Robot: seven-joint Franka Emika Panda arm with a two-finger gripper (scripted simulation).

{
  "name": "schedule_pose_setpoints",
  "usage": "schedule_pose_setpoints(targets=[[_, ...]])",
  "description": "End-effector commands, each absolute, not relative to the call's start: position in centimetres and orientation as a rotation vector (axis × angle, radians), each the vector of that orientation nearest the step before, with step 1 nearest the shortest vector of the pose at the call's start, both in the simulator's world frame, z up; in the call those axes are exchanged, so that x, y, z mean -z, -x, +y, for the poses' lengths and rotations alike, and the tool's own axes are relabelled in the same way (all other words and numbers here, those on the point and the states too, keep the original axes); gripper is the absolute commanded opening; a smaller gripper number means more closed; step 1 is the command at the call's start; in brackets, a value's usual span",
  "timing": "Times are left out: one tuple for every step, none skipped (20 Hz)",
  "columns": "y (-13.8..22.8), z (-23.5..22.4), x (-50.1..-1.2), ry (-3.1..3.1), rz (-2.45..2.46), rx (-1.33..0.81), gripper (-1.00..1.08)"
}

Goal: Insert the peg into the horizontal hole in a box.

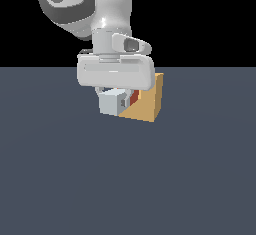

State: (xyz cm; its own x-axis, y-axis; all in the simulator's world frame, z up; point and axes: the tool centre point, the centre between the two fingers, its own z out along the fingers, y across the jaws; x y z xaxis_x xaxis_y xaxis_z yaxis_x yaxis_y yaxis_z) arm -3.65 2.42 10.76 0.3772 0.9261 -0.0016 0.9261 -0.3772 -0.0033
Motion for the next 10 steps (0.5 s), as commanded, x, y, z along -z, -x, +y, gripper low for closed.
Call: schedule_pose_setpoints(targets=[[3.49, 2.45, -10.97, 2.609, -1.750, 0.000, -1.00], [3.49, 2.45, -10.97, 2.609, -1.750, 0.000, -1.00], [3.63, 2.42, -10.77, 2.607, -1.750, -0.005, -1.00], [3.56, 2.41, -10.86, 2.607, -1.750, -0.003, -1.00], [3.37, 2.38, -11.09, 2.608, -1.752, 0.002, -1.00], [3.29, 2.37, -11.18, 2.609, -1.752, 0.005, -1.00], [3.29, 2.37, -11.18, 2.609, -1.752, 0.005, -1.00], [3.29, 2.37, -11.18, 2.609, -1.752, 0.005, -1.00], [3.29, 2.37, -11.18, 2.609, -1.752, 0.005, -1.00], [3.44, 2.36, -10.97, 2.607, -1.751, -0.002, -1.00]])
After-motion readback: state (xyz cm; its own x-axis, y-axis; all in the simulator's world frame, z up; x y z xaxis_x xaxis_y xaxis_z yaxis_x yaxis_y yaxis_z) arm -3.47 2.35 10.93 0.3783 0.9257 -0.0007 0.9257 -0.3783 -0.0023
